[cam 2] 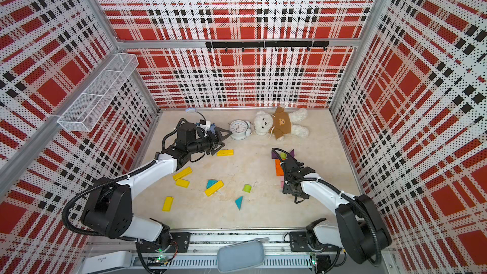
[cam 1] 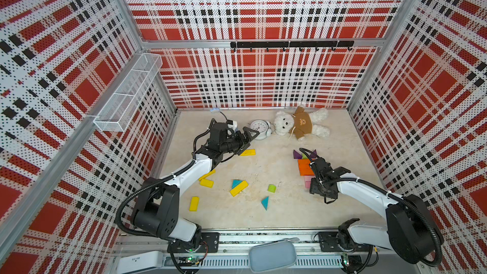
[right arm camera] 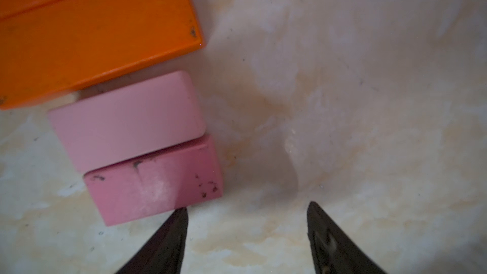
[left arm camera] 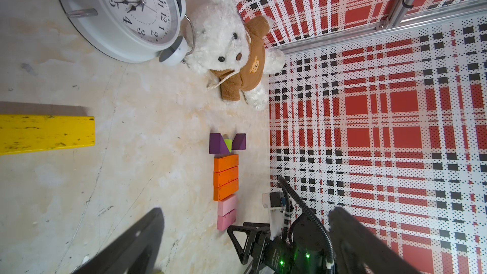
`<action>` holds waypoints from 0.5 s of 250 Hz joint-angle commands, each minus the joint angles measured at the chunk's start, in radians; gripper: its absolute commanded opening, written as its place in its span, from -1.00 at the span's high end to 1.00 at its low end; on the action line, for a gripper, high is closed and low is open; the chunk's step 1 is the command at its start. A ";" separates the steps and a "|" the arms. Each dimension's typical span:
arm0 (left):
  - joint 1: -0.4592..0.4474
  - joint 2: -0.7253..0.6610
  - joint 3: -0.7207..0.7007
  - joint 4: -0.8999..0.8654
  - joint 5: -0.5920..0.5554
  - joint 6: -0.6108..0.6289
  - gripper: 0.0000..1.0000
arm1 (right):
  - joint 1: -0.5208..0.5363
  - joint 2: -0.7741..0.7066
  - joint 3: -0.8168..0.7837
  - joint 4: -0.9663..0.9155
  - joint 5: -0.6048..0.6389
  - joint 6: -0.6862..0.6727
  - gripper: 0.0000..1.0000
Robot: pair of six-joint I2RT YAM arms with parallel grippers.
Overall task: Assemble a carrot with building blocks
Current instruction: Adjust the building block at the center of the board.
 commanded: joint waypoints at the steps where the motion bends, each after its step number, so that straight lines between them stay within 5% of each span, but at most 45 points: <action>1: -0.010 -0.011 0.009 0.025 0.009 0.006 -0.99 | -0.005 0.004 -0.011 0.036 0.017 0.013 -0.46; 125: -0.011 -0.008 0.009 0.025 0.002 0.011 -0.99 | -0.011 -0.001 0.003 0.015 0.023 -0.020 -0.49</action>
